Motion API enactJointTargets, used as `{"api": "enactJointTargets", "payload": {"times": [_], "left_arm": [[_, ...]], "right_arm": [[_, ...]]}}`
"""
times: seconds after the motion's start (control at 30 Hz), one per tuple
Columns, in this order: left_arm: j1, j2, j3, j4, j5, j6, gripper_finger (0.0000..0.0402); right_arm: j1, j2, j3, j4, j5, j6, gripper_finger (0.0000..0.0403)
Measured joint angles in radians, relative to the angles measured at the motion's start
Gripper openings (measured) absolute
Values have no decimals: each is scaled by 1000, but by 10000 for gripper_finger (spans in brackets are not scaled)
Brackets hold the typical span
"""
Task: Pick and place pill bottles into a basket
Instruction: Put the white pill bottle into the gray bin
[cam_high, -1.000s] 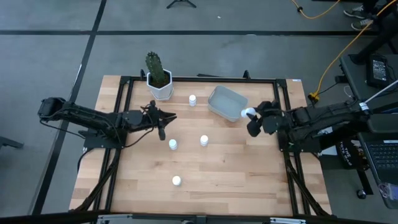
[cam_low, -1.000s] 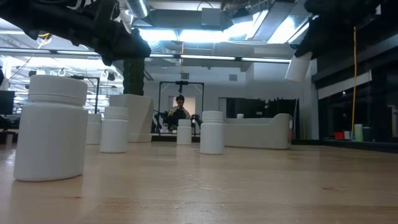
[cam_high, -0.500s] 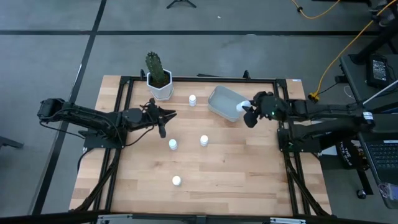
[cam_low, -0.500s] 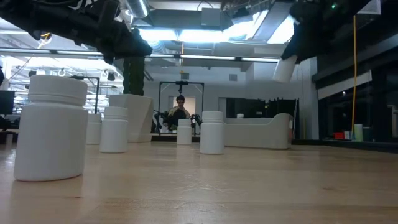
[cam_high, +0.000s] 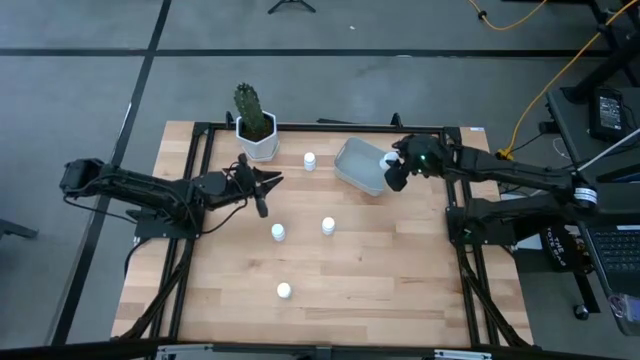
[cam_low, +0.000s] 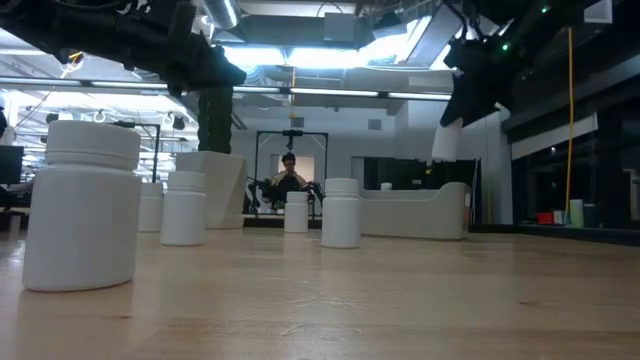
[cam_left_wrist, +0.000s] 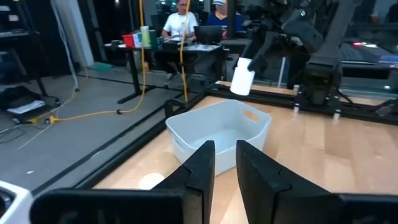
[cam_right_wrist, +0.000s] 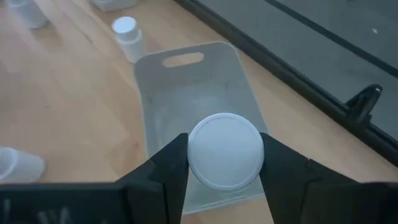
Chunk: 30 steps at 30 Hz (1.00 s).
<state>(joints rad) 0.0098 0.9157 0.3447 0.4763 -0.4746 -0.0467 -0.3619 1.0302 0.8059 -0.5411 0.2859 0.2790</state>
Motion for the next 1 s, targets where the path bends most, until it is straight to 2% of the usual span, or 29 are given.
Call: {"api": "enactJointTargets", "payload": {"times": [0.3, 0.47, 1.0], "left_arm": [[51, 0, 0, 0, -5, -2, 61], [53, 0, 0, 0, -5, -10, 61], [53, 0, 0, 0, -3, -10, 57]], "right_arm": [[-50, 78, -3, 40, -30, -53, 163], [-66, 110, -72, 110, -61, -51, 163], [-93, 111, -165, 215, -63, -49, 163]]}}
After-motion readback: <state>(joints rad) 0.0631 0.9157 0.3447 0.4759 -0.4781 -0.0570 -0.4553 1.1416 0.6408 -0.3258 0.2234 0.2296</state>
